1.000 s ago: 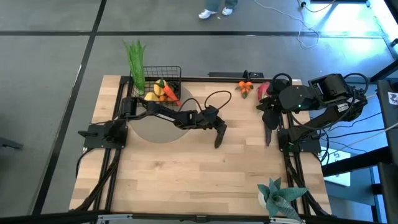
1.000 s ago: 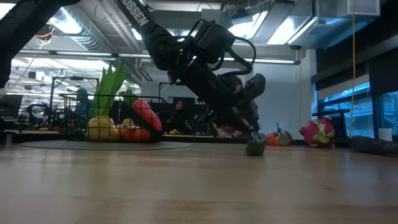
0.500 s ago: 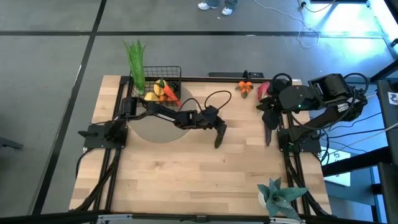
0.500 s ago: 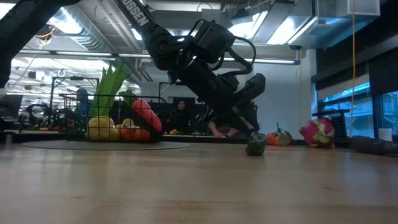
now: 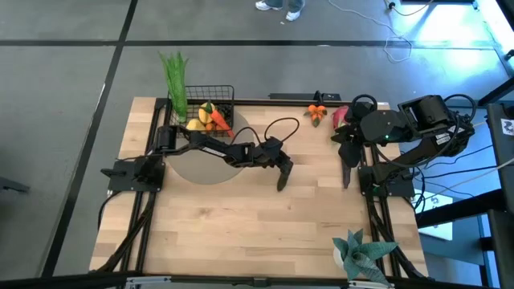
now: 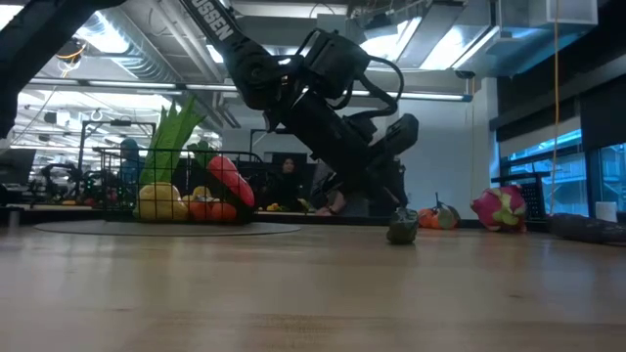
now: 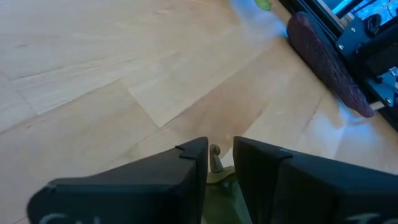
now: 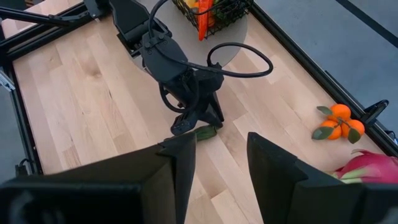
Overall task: Build produce basket
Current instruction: Put the green chili pepper into the wire basket
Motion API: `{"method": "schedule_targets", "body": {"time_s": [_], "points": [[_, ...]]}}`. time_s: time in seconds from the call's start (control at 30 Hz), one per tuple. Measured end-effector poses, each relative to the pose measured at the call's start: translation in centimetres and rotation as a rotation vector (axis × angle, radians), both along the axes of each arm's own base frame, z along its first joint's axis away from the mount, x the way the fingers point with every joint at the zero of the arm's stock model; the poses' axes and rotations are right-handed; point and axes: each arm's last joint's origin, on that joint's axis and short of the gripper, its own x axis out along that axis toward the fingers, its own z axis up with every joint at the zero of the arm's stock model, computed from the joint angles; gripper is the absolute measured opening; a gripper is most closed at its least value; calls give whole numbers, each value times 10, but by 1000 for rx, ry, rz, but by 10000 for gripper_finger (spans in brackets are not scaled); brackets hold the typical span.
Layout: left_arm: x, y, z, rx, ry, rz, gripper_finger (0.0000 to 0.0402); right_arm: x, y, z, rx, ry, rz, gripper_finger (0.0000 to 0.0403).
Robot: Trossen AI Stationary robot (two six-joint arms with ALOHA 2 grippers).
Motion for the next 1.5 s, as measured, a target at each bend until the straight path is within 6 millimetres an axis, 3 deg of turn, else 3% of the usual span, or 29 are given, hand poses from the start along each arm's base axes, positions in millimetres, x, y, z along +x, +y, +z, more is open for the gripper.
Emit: {"method": "schedule_targets", "body": {"time_s": [0.53, 1.07, 1.2, 1.33, 1.5], "points": [[0, 0, 0, 0, 0, -7, 3, 0, 0, 0, 1, 0, -1, 132], [-3, -4, -4, 28, 94, -174, 0, 0, 0, 0, 1, -1, 0, 132], [-8, 1, 2, 63, 147, -199, 0, 0, 0, 0, 1, -1, 0, 132], [-13, 9, 23, 105, 136, -307, 3, 0, 0, 0, 0, -1, 0, 132], [-20, 11, 38, 36, 115, -435, 20, 0, 0, 0, 0, -1, 1, 132]]}}
